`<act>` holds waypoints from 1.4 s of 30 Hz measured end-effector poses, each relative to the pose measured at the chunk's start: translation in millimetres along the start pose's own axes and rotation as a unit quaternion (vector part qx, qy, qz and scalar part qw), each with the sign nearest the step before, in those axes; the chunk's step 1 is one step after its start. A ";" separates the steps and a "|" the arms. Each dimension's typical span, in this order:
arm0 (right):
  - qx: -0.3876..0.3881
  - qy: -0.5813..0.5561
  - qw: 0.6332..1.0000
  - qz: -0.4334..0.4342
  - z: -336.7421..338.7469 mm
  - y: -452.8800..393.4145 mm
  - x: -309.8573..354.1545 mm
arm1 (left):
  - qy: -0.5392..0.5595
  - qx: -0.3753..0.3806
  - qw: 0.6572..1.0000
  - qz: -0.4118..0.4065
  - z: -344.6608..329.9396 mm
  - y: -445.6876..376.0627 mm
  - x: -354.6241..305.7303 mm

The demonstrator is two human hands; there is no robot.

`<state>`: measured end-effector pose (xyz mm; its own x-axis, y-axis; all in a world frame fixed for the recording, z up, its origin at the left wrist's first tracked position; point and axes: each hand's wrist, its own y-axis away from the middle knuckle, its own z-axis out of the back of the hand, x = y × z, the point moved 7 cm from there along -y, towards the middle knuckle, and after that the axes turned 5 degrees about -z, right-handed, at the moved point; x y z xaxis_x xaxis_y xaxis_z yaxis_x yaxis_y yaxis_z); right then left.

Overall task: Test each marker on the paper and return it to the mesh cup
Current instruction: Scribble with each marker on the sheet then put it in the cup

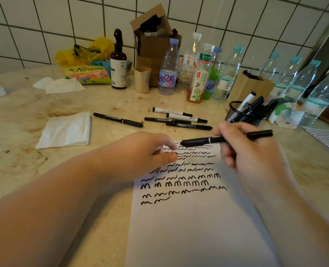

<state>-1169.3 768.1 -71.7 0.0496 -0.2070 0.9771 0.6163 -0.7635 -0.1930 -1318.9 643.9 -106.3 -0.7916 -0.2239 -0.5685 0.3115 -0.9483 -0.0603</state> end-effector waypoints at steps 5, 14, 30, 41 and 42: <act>-0.111 -0.075 0.991 0.013 48.6 -24.4 26.4 | -0.035 0.020 0.999 -0.004 -3.7 2.0 0.4; -0.183 0.229 0.955 0.031 77.4 -73.8 43.4 | -0.047 0.022 0.999 -0.014 -4.0 0.4 1.3; 0.064 0.524 0.847 0.067 -37.3 -96.6 -19.8 | -0.042 0.015 0.999 0.000 -4.9 -4.8 6.6; 0.052 0.592 0.804 0.032 -47.7 -117.7 -49.7 | -0.070 0.022 0.997 -0.012 -3.3 -3.9 1.2; 0.050 0.592 0.804 0.031 -46.8 -116.0 -48.0 | -0.067 0.022 0.997 -0.011 -3.3 -3.7 0.8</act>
<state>-1279.9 838.0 -100.4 -0.6641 -0.7244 0.1849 0.7038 -0.6892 -0.1721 -1319.0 648.0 -109.2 -0.8619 -0.2287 -0.4526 0.2724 -0.9616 -0.0327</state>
